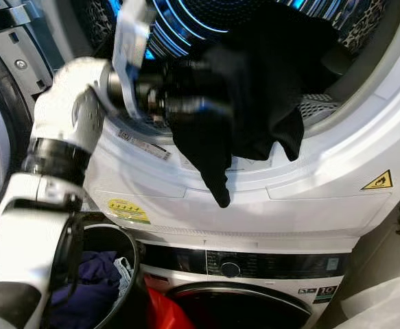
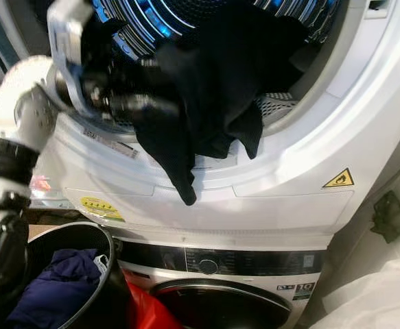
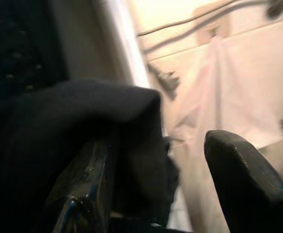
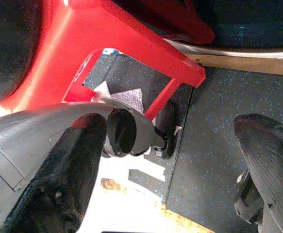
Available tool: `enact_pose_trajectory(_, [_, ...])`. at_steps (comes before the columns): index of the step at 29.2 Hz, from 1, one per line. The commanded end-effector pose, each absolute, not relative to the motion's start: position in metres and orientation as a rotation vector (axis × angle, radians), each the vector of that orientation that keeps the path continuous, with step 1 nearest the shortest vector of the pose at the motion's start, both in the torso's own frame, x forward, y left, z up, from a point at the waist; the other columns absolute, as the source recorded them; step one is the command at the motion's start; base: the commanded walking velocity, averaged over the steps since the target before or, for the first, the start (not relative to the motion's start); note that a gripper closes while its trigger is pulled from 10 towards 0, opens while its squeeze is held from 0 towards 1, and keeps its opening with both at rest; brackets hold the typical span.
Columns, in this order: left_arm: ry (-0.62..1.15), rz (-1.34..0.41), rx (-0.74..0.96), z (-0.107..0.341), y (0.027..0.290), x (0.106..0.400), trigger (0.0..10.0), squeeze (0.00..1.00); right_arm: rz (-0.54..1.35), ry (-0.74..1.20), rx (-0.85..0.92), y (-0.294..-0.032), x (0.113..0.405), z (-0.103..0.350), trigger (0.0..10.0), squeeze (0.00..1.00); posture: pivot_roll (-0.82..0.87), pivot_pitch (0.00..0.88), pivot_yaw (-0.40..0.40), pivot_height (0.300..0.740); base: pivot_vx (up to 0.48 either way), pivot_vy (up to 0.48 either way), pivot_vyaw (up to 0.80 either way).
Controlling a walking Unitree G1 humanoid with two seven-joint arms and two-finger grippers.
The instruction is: Clothes washing
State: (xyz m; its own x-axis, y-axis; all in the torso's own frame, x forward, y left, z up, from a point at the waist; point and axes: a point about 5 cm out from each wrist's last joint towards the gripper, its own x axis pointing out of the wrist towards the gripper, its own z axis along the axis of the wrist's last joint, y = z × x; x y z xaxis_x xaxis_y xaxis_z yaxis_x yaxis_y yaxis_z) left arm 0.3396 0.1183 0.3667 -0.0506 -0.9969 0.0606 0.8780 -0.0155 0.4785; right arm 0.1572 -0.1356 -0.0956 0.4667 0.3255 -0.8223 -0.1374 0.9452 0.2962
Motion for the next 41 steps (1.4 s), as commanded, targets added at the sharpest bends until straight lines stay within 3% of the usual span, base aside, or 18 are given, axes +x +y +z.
enact_pose_trajectory(1, [-0.51, -1.46, 0.432, 0.376, 0.122, 0.335, 10.0, 0.0, 0.293, 1.062, 0.208, -0.131, 0.155, -0.097, 10.0, 0.0, 0.01, 0.0, 0.164, 0.74, 0.0, 0.0, 0.0])
enact_pose_trajectory(7, [-0.508, -1.447, 0.574, 0.356, 0.112, 0.312, 10.0, 0.0, 0.288, 1.056, 0.211, -0.131, 0.156, -0.096, 10.0, 0.0, 0.01, 0.0, 0.161, 0.74, 0.0, 0.0, 0.0])
enact_pose_trajectory(11, [-0.479, -1.644, 0.417, 0.347, 0.117, 0.28, 10.0, 0.0, 0.285, 1.05, 0.225, -0.131, 0.157, -0.096, 10.0, 0.0, 0.02, 0.0, 0.154, 0.74, 0.0, 0.0, 0.0])
enact_pose_trajectory(16, [-0.464, -1.68, 0.398, 0.346, 0.122, 0.268, 10.0, 0.0, 0.292, 1.043, 0.242, -0.13, 0.157, -0.095, 10.0, 0.0, 0.04, 0.0, 0.15, 0.74, 0.0, 0.0, 0.0])
enact_pose_trajectory(20, [-0.336, -1.854, 0.327, 0.327, 0.125, 0.247, 10.0, 0.0, 0.301, 1.037, 0.251, -0.129, 0.158, -0.095, 10.0, 0.0, 0.05, 0.0, 0.145, 0.74, 0.0, 0.0, 0.0])
enact_pose_trajectory(22, [-0.186, -1.915, 0.288, 0.301, 0.127, 0.241, 10.0, 0.0, 0.301, 1.035, 0.254, -0.128, 0.159, -0.094, 10.0, 0.0, 0.06, 0.0, 0.143, 0.74, 0.0, 0.0, 0.0])
enact_pose_trajectory(24, [0.0, -1.808, 0.32, 0.259, 0.128, 0.249, 10.0, 0.0, 0.306, 1.036, 0.253, -0.128, 0.16, -0.094, 10.0, 0.0, 0.06, 0.0, 0.142, 0.74, 0.0, 0.0, 0.0])
enact_pose_trajectory(28, [0.056, -1.636, 0.423, 0.219, 0.121, 0.258, 10.0, 0.0, 0.308, 1.038, 0.252, -0.128, 0.159, -0.094, 10.0, 0.0, 0.06, 0.0, 0.14, 0.74, 0.0, 0.0, 0.0])
enact_pose_trajectory(34, [-0.101, -1.408, 0.408, 0.208, 0.099, 0.266, 10.0, 0.0, 0.305, 1.038, 0.255, -0.13, 0.158, -0.095, 10.0, 0.0, 0.06, 0.0, 0.138, 0.74, 0.0, 0.0, 0.0])
enact_pose_trajectory(37, [-0.215, -1.298, 0.318, 0.194, 0.078, 0.251, 10.0, 0.0, 0.299, 1.025, 0.27, -0.13, 0.158, -0.094, 10.0, 0.0, 0.05, 0.0, 0.14, 0.74, 0.0, 0.0, 0.0])
enact_pose_trajectory(41, [-0.28, -1.238, 0.298, 0.182, 0.071, 0.235, 10.0, 0.0, 0.298, 1.019, 0.273, -0.131, 0.158, -0.094, 10.0, 0.0, 0.05, 0.0, 0.139, 0.74, 0.0, 0.0, 0.0])
